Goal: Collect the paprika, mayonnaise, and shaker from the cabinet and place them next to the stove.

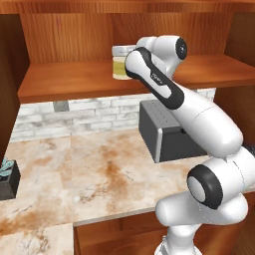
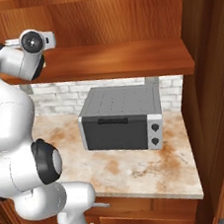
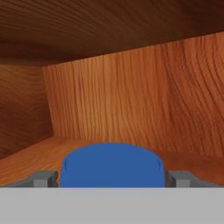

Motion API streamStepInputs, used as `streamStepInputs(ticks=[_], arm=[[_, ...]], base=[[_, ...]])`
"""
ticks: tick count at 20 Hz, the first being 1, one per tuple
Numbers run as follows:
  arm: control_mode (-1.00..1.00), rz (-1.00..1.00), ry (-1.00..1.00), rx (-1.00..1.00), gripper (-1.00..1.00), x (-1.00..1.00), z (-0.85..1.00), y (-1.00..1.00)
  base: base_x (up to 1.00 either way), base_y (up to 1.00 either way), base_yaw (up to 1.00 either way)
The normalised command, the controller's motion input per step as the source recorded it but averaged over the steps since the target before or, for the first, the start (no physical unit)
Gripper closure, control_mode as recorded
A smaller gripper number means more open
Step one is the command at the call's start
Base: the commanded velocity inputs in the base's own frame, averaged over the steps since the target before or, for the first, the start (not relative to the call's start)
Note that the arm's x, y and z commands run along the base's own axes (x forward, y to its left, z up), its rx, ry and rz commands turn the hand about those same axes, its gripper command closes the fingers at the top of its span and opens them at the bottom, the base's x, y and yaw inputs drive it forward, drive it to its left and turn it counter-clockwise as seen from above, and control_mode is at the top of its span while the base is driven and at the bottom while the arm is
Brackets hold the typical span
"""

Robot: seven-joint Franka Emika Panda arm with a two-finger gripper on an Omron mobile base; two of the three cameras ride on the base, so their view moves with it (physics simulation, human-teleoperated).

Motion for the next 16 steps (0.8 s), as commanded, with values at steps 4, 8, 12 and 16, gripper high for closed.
streamStepInputs(ticks=[4, 8, 12, 16], arm=[[-1.0, 0.0, 0.01, 0.0, 1.0, 0.0, -0.05, 0.03], [-1.0, 0.01, 0.0, 0.0, 1.0, -0.01, -0.07, 0.0], [-1.0, 0.0, -0.02, 0.01, 1.0, -0.16, -0.02, 0.0], [-1.0, 0.01, -0.14, 0.02, 1.0, -0.8, 0.0, -0.05]], base=[[0.0, 0.0, 0.0], [0.0, 0.0, 0.0], [0.0, 0.0, 0.0], [0.0, 0.0, 0.0]])
